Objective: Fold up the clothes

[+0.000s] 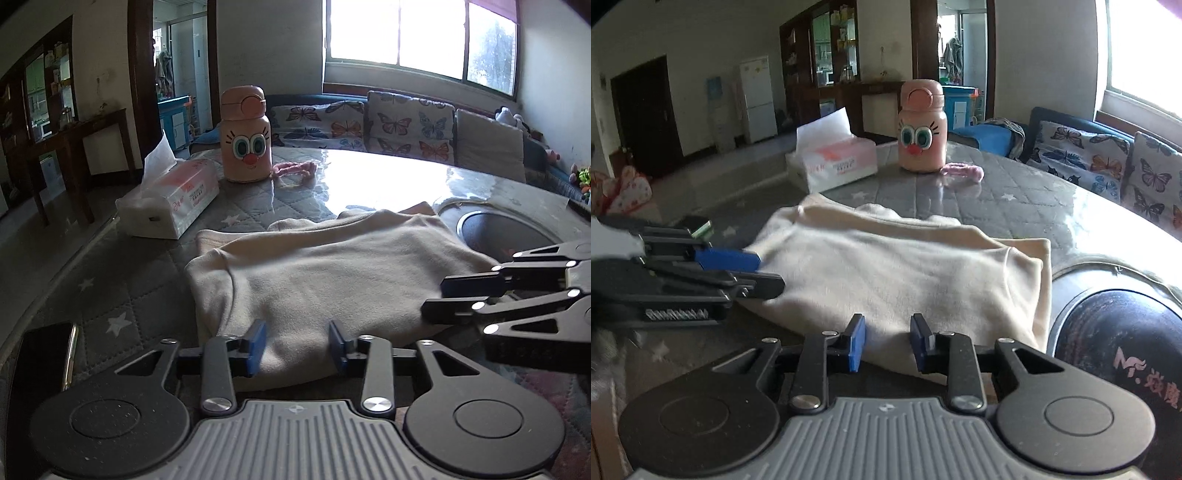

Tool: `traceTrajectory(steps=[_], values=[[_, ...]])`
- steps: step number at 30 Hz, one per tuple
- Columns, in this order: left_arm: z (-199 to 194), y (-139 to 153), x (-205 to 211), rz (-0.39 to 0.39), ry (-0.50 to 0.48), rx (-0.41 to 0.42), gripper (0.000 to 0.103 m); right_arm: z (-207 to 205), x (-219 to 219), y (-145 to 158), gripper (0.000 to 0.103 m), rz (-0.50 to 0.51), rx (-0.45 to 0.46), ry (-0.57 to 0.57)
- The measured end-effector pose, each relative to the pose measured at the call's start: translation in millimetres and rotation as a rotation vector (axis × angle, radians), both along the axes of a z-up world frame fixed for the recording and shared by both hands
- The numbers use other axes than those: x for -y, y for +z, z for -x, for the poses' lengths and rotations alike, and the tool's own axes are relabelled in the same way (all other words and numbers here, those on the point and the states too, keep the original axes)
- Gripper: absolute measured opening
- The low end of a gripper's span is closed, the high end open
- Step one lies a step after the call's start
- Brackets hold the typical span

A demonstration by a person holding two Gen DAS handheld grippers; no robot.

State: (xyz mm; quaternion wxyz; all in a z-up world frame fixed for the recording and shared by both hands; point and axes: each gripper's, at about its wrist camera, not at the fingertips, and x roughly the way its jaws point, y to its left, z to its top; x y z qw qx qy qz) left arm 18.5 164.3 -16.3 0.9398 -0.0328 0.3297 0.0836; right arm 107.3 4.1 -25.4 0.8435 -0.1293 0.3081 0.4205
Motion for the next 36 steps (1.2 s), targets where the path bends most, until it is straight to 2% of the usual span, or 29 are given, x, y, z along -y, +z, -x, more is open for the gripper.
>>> traceTrajectory(steps=[1,2,3,5,6,12,16,26,36], values=[[1.8,1.0,1.4,0.002,0.000,0.003,0.052,1.4,1.2,1.0,0.036,-0.008,-0.006,0.001],[3.5,1.9,3.3,0.002,0.000,0.005,0.053,2.8,2.5,1.9,0.046,-0.016,-0.011,0.003],[5.1,2.8,5.3,0.002,-0.001,0.008,0.057,5.0,4.0,3.1,0.052,-0.022,-0.015,0.004],[8.5,4.6,9.3,0.003,0.000,0.013,0.065,10.4,5.8,4.6,0.054,-0.015,-0.001,0.006],[10.1,5.5,11.1,0.006,0.002,0.017,0.072,12.2,6.9,4.5,0.060,-0.011,0.000,0.006],[21.9,8.1,17.9,0.006,0.031,0.025,0.087,20.7,19.5,5.2,0.078,-0.014,-0.003,-0.020],[32.0,10.1,22.6,0.003,0.037,0.046,0.103,25.5,30.2,6.2,0.082,-0.025,-0.003,-0.044],[49.5,5.4,41.4,0.016,0.039,0.044,0.103,46.1,57.2,7.3,0.103,-0.010,0.029,-0.111],[56.0,1.5,64.4,0.021,0.021,0.035,0.103,58.1,84.5,6.2,0.103,-0.004,0.030,-0.178]])
